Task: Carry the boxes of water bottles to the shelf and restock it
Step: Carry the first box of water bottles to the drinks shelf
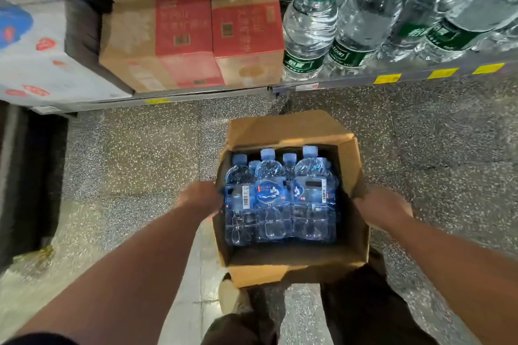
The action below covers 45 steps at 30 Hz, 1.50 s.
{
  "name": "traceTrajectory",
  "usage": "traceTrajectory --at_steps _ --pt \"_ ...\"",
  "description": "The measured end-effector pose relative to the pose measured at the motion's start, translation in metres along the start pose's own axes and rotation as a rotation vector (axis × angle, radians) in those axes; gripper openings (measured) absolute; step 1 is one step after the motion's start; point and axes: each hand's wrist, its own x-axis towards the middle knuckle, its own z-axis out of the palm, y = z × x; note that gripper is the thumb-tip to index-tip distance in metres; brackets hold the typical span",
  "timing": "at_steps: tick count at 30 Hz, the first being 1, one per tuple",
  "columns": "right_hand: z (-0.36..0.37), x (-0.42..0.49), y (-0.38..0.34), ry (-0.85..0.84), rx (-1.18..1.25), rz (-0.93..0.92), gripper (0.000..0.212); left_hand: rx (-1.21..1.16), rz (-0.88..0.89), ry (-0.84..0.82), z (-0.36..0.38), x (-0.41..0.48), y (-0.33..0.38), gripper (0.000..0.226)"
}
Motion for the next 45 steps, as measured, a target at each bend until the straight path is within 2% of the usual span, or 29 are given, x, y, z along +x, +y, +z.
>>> traceTrajectory --at_steps 4,14,20,25,30,33,38,45 --pt "-0.003 0.051 0.003 -0.041 -0.03 0.001 0.034 -0.025 0.0 -0.016 0.004 0.04 0.026 0.042" --pt "-0.006 0.129 0.012 -0.057 -0.123 -0.115 0.033 -0.067 -0.044 -0.028 0.012 0.095 0.077 0.031" --pt "0.001 0.162 0.012 -0.058 -0.132 -0.101 0.035 -0.044 -0.055 -0.028 0.018 0.119 0.09 0.031" --pt "-0.005 0.172 0.008 -0.045 -0.104 -0.078 0.021 -0.029 -0.103 -0.008 0.007 0.126 0.096 0.027" --pt "-0.01 0.168 0.0 -0.155 -0.122 -0.059 0.023 -0.064 -0.187 -0.011 0.006 0.115 0.093 0.024" --pt "-0.028 0.156 -0.008 -0.141 -0.144 -0.072 0.028 -0.097 -0.192 -0.002 -0.009 0.1 0.096 0.025" --pt "-0.08 0.103 -0.037 -0.011 -0.282 -0.141 0.035 -0.063 -0.084 0.027 -0.054 0.053 0.097 0.041" --pt "-0.174 -0.015 -0.096 0.094 -0.262 -0.235 0.038 -0.009 0.112 0.145 -0.156 -0.038 0.063 0.037"
